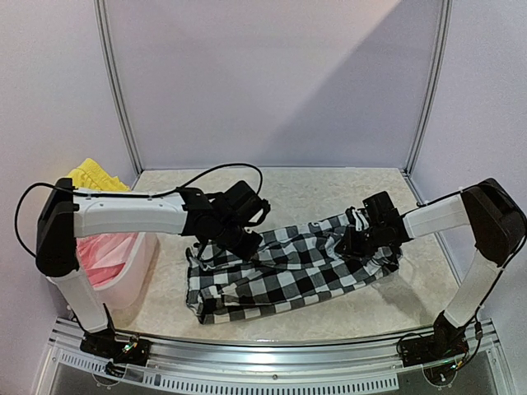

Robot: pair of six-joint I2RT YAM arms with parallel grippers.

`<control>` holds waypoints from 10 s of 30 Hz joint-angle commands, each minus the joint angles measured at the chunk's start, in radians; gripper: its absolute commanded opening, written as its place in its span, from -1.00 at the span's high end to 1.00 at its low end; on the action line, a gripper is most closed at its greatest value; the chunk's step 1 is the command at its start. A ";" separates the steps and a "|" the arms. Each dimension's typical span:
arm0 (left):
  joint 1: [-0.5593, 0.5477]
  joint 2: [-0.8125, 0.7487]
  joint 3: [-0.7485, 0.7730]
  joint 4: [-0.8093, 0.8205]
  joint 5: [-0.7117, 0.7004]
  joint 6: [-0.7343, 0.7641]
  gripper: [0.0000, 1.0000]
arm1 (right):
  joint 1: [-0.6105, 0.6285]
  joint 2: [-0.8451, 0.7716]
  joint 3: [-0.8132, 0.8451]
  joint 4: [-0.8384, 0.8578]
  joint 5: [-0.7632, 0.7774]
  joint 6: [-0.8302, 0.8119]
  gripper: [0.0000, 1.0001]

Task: Fold and stack the mixed laundry pile
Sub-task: Adjust the rectangle-folded shirt at the center of the board, then rotate the rectangle-folded shirt at the center of the board, then pick up the rectangle-folded shirt from the center of the board.

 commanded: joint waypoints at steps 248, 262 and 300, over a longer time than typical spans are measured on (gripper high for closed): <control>-0.032 0.082 -0.187 0.229 0.589 -0.516 -0.14 | 0.074 -0.459 -0.376 -0.430 -0.213 0.254 0.42; -0.061 0.121 -0.220 0.305 0.591 -0.550 0.05 | 0.078 -0.426 -0.440 -0.356 -0.218 0.273 0.99; 0.041 0.010 0.063 -0.003 0.599 -0.544 1.00 | 0.078 -0.495 0.120 -0.812 -0.049 0.246 1.00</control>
